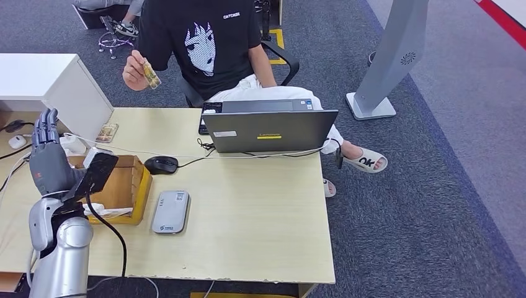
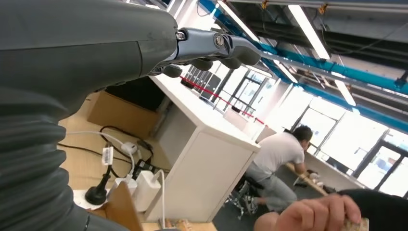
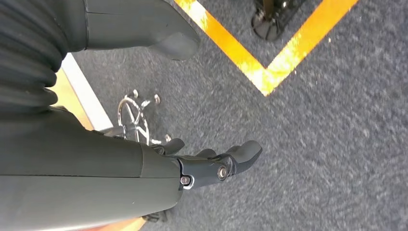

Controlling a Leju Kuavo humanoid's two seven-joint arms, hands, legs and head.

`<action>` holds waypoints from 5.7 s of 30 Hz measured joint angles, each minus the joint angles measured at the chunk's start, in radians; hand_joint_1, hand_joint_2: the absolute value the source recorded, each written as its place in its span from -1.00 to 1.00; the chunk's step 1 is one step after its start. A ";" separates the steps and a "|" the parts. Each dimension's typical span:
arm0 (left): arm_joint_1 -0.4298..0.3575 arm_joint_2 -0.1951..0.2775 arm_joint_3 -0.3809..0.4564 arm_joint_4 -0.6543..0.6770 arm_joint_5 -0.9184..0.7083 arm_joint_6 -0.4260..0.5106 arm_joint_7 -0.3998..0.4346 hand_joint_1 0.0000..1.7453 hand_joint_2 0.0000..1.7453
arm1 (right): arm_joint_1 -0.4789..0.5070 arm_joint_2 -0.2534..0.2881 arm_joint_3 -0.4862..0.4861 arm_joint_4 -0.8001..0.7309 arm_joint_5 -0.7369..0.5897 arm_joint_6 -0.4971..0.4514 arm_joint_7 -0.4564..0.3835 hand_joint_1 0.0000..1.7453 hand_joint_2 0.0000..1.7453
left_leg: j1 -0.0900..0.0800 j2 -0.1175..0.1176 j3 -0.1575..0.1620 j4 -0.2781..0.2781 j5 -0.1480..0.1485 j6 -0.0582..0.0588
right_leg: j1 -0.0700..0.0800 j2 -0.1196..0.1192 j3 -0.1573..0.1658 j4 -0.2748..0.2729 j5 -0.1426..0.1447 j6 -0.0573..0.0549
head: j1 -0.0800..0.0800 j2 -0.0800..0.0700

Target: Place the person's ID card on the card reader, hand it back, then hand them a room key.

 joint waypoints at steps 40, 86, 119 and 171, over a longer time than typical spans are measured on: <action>-0.015 0.049 -0.083 0.107 0.023 -0.022 0.004 1.00 1.00 | 0.002 -0.008 0.001 0.001 0.004 0.002 0.003 -1.00 1.00 | 0.001 -0.001 -0.002 0.000 0.000 0.000 | 0.001 0.000 -0.002 0.000 0.000 0.001 | 0.000 0.000; -0.007 0.084 -0.354 0.169 -0.185 -0.307 0.156 1.00 1.00 | 0.001 -0.013 -0.027 0.010 0.000 0.013 0.015 -1.00 1.00 | 0.000 -0.001 -0.003 0.000 0.000 0.000 | 0.000 -0.001 -0.002 0.000 0.000 0.001 | 0.000 0.000; 0.004 0.134 -0.436 0.234 -0.116 -0.342 0.176 1.00 1.00 | 0.002 -0.011 -0.045 0.011 0.010 0.012 0.016 -1.00 1.00 | 0.001 -0.002 -0.003 0.000 0.000 0.000 | 0.001 -0.002 -0.002 0.000 -0.001 0.001 | 0.000 0.000; -0.185 0.176 -0.319 0.090 -0.226 -0.214 0.247 -1.00 1.00 | -0.002 -0.005 -0.066 0.013 0.033 0.011 0.012 -1.00 1.00 | 0.001 -0.003 -0.004 0.000 0.001 0.000 | 0.001 -0.003 -0.002 0.000 0.000 0.001 | 0.000 0.000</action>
